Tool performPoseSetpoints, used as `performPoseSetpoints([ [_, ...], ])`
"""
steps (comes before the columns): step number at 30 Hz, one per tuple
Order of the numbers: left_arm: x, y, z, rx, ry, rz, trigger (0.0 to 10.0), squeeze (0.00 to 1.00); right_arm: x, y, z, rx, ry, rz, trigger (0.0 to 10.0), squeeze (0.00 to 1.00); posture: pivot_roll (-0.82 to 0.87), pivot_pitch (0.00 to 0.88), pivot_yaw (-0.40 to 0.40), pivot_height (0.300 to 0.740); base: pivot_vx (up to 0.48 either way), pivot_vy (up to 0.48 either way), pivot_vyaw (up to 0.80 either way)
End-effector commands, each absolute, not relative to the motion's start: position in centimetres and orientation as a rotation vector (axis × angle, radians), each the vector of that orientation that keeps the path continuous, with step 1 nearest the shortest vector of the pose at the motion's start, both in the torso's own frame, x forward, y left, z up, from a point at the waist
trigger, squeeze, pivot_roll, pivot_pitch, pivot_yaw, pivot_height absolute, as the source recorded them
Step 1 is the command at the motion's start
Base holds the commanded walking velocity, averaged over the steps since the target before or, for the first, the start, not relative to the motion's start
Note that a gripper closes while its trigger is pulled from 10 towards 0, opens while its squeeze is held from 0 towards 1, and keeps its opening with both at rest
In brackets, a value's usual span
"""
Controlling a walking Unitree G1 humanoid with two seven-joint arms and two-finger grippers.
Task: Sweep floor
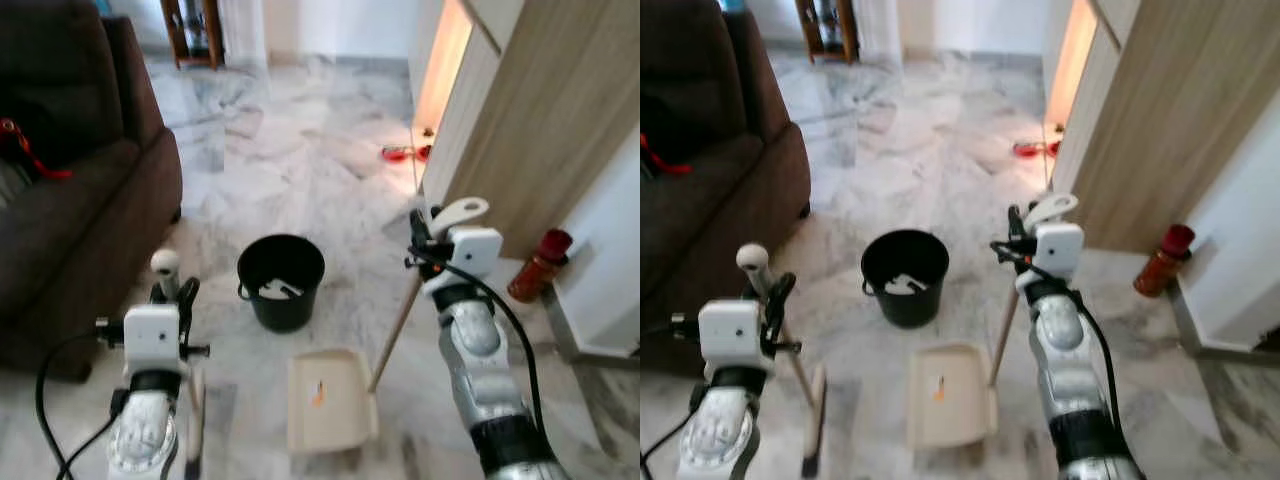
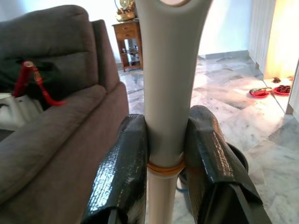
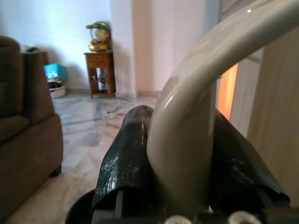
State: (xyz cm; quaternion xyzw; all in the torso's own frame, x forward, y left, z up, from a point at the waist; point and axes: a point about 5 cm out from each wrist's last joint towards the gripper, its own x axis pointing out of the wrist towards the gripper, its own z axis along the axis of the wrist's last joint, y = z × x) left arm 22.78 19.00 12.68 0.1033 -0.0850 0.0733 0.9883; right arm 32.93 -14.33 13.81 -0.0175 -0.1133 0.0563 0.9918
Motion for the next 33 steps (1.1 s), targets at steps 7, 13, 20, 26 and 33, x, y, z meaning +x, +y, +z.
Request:
performPoseSetpoints([
  [7, 23.5, 19.3, 13.9, 0.219, -0.23, 0.144, 10.0, 0.0, 33.1, -14.4, 15.0, -0.032, -0.27, 0.103, 10.0, 0.0, 0.04, 0.053, -0.021, 0.74, 0.0, 0.0, -0.8],
  [13, 23.7, 19.4, 14.0, 0.217, -0.234, 0.148, 10.0, 0.0, 33.1, -14.5, 14.8, -0.025, -0.262, 0.081, 10.0, 0.0, 0.05, 0.057, -0.016, 0.74, 0.0, 0.0, -0.8],
  [20, 24.1, 19.3, 14.1, 0.22, -0.238, 0.147, 10.0, 0.0, 33.3, -14.5, 14.9, -0.026, -0.26, 0.084, 10.0, 0.0, 0.04, 0.06, -0.019, 0.74, 0.0, 0.0, -0.8],
  [26, 24.4, 19.5, 14.0, 0.232, -0.231, 0.166, 10.0, 0.0, 33.6, -14.3, 15.2, -0.027, -0.26, 0.087, 10.0, 0.0, 0.04, 0.068, -0.02, 0.74, 0.0, 0.0, -0.8],
  [33, 24.6, 19.9, 14.0, 0.259, -0.227, 0.176, 10.0, 0.0, 33.7, -14.0, 15.0, -0.024, -0.25, 0.092, 10.0, 0.0, 0.04, 0.064, -0.015, 0.74, 0.0, -0.229, -0.8],
])
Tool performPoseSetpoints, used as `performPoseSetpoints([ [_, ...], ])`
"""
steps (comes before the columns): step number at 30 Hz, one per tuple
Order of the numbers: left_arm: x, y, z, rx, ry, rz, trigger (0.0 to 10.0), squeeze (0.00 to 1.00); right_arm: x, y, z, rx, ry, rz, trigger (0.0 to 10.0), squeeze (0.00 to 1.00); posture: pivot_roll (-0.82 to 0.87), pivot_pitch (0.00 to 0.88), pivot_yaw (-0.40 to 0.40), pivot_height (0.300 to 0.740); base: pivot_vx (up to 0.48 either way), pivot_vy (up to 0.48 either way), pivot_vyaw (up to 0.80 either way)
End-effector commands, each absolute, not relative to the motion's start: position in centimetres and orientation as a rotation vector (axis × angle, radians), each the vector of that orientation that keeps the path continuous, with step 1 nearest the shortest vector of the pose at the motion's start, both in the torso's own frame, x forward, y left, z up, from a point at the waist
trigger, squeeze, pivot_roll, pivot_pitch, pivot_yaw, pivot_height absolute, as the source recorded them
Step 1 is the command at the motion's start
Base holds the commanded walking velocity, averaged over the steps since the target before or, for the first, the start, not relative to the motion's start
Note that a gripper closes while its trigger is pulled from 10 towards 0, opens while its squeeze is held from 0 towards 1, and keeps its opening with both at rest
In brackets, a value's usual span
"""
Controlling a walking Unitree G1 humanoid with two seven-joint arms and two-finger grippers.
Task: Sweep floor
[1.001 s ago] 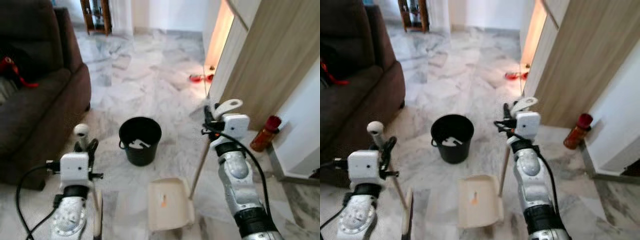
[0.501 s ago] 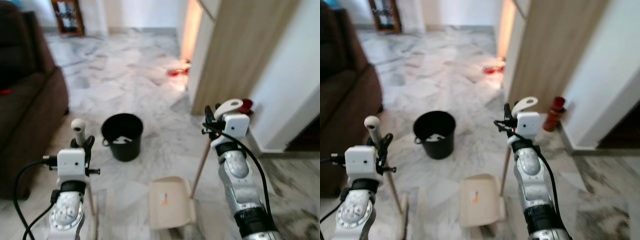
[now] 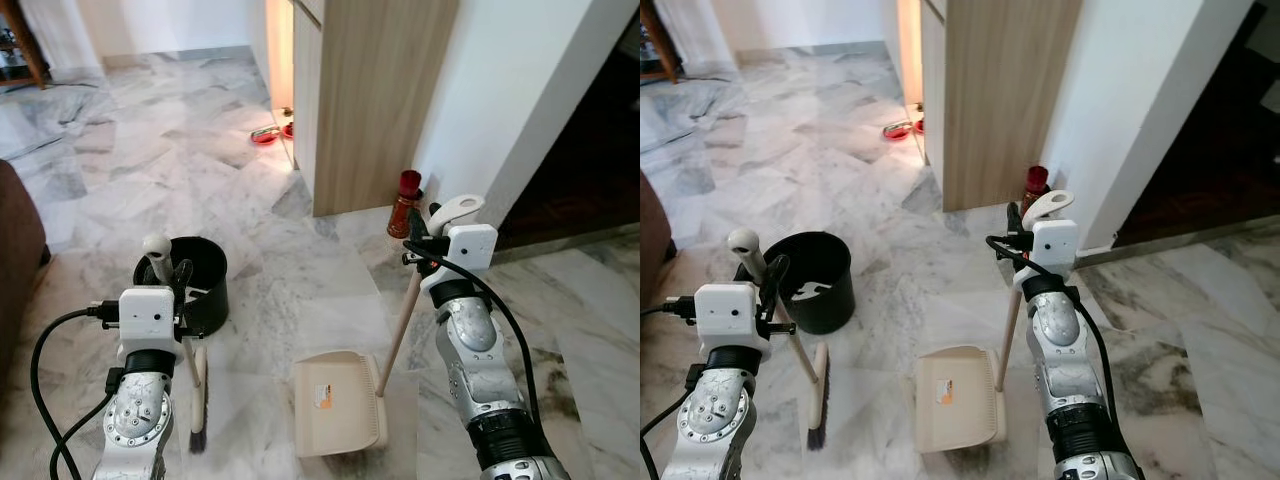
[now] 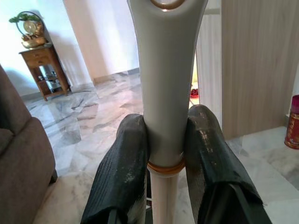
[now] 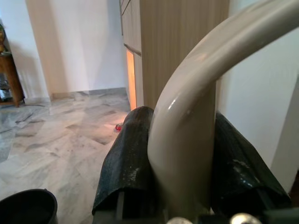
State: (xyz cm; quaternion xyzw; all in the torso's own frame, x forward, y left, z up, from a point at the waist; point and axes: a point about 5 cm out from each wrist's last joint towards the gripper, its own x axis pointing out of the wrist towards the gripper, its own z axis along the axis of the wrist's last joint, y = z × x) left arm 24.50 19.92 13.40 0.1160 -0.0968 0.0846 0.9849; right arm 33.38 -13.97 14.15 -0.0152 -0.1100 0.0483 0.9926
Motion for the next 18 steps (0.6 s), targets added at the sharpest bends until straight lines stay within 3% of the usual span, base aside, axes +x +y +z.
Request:
performPoseSetpoints([
  [1, 24.62, 19.94, 13.98, 0.262, -0.227, 0.176, 10.0, 0.0, 33.66, -14.02, 15.02, -0.026, -0.25, 0.093, 10.0, 0.0, 0.04, 0.058, -0.017, 0.74, 0.0, -0.405, -0.8],
  [5, 24.74, 19.79, 14.01, 0.263, -0.23, 0.171, 10.0, 0.0, 33.7, -14.07, 15.07, -0.026, -0.25, 0.095, 10.0, 0.0, 0.04, 0.05, -0.023, 0.74, 0.0, -0.472, -0.8],
  [18, 24.44, 19.56, 13.7, 0.249, -0.232, 0.173, 10.0, 0.0, 33.83, -14.05, 15.35, -0.04, -0.255, 0.112, 10.0, 0.0, 0.04, 0.015, -0.039, 0.74, 0.0, 0.0, -0.8],
])
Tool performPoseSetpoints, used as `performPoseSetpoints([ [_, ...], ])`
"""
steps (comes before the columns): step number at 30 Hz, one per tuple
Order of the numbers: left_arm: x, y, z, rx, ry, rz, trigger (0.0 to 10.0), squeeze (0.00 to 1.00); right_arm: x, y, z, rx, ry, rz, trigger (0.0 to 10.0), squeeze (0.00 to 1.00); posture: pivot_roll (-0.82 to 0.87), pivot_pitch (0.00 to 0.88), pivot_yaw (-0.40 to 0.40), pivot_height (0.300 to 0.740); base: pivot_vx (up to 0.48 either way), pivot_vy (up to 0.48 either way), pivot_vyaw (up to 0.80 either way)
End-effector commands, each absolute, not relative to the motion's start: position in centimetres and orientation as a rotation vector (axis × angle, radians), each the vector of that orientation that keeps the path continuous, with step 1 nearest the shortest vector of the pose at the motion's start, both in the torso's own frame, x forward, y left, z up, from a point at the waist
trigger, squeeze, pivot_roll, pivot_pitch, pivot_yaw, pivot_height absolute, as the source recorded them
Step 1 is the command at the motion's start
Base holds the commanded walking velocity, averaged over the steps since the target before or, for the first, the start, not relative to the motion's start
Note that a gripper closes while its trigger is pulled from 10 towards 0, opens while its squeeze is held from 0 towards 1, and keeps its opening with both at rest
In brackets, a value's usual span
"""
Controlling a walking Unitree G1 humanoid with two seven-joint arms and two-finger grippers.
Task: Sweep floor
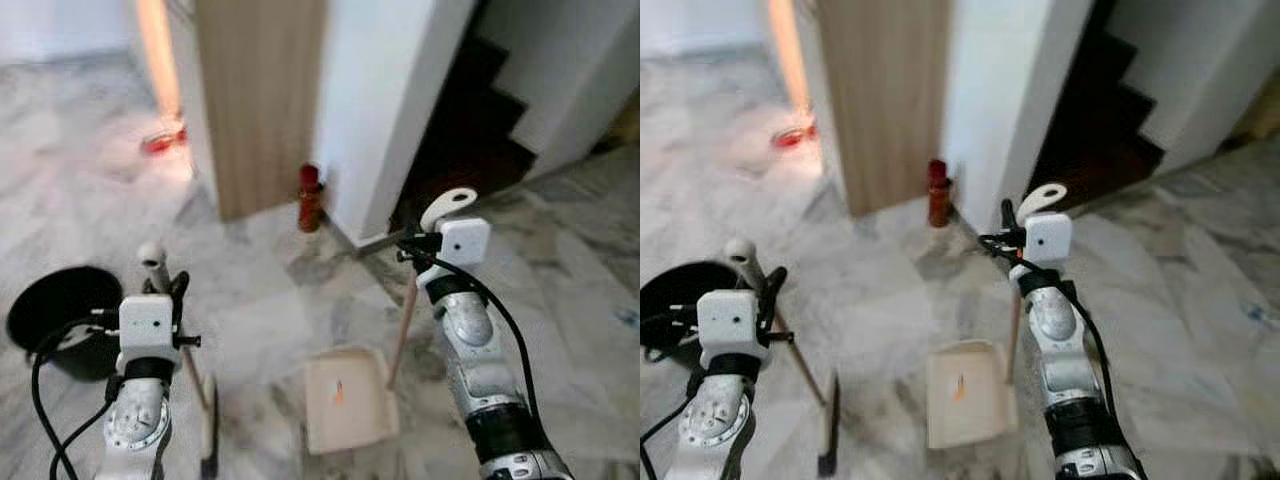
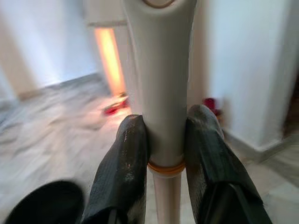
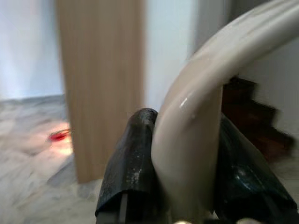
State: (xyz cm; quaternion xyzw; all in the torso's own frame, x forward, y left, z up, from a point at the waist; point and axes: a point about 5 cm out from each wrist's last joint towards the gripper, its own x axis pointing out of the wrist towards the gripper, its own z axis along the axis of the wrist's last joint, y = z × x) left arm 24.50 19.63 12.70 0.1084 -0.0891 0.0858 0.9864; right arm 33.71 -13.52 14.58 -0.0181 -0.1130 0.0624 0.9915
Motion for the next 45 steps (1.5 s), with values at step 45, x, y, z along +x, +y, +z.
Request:
performPoseSetpoints([
  [45, 25.6, 19.8, 14.4, 0.225, -0.243, 0.149, 10.0, 0.0, 33.1, -14.5, 14.9, -0.06, -0.252, 0.058, 10.0, 0.0, 0.02, 0.064, -0.008, 0.74, 0.0, 0.0, -0.8],
])
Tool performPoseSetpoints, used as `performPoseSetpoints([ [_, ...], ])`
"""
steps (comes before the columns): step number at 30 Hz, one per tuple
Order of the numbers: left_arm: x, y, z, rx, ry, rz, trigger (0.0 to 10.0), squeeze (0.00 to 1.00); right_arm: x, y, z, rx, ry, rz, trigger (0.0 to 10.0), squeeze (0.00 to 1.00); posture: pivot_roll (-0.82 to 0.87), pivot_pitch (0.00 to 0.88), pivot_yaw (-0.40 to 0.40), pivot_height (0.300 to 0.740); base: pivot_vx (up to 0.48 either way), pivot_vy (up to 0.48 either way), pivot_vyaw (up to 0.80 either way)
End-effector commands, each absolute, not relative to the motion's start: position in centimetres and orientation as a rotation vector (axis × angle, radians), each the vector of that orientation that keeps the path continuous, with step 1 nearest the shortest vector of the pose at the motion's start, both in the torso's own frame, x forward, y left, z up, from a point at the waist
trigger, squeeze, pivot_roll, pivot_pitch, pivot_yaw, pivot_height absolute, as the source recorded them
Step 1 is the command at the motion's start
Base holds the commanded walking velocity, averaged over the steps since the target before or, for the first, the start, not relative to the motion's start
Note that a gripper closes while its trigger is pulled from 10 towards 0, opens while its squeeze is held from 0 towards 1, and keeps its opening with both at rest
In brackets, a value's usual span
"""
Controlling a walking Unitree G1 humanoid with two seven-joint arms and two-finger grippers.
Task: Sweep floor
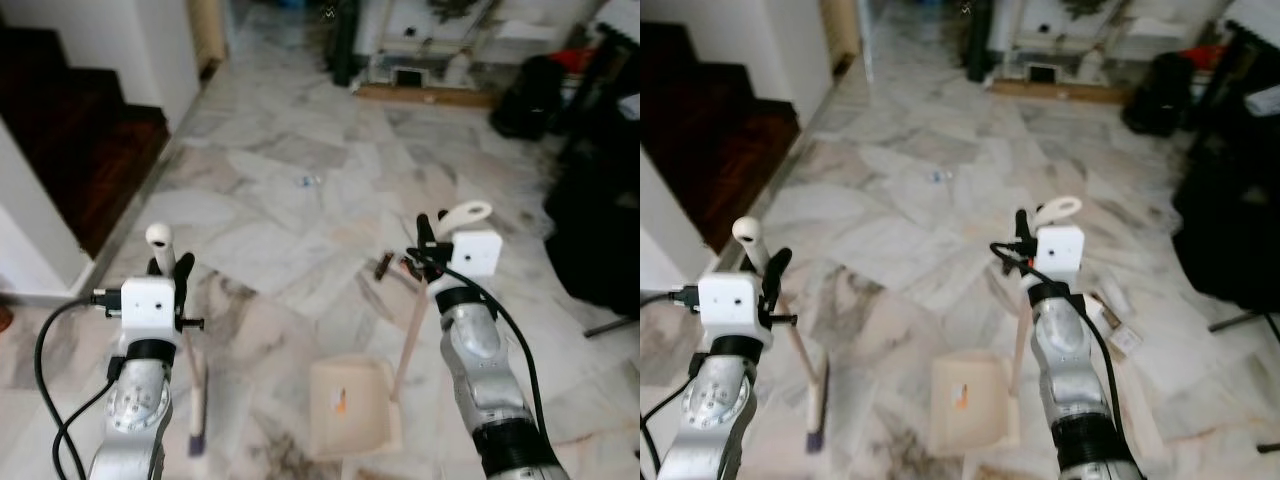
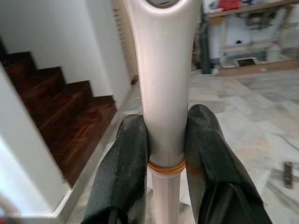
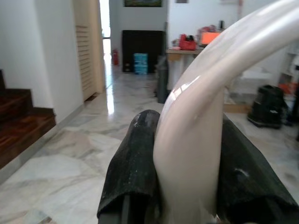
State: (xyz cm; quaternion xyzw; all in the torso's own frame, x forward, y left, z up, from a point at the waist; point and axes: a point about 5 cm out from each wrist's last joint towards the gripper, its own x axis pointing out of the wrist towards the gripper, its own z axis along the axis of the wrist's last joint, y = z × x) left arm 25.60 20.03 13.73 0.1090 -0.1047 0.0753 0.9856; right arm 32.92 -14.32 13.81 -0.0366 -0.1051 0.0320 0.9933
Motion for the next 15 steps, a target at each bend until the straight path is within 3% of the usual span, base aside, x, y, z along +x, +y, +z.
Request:
performPoseSetpoints([
  [1, 25.6, 19.79, 14.38, 0.224, -0.244, 0.149, 10.0, 0.0, 33.06, -14.52, 14.93, -0.061, -0.252, 0.06, 10.0, 0.0, 0.02, 0.062, -0.01, 0.74, 0.0, 0.0, -0.8],
  [13, 25.16, 19.76, 13.94, 0.216, -0.234, 0.154, 10.0, 0.0, 33.11, -14.01, 15.08, -0.065, -0.257, 0.099, 10.0, 0.0, 0.02, 0.037, -0.021, 0.74, 0.0, 0.0, -0.8],
  [15, 25.18, 19.71, 13.92, 0.214, -0.233, 0.154, 10.0, 0.0, 33.05, -13.76, 15.24, -0.083, -0.27, 0.114, 10.0, 0.0, 0.02, 0.032, -0.025, 0.74, 0.0, 0.0, 0.0],
])
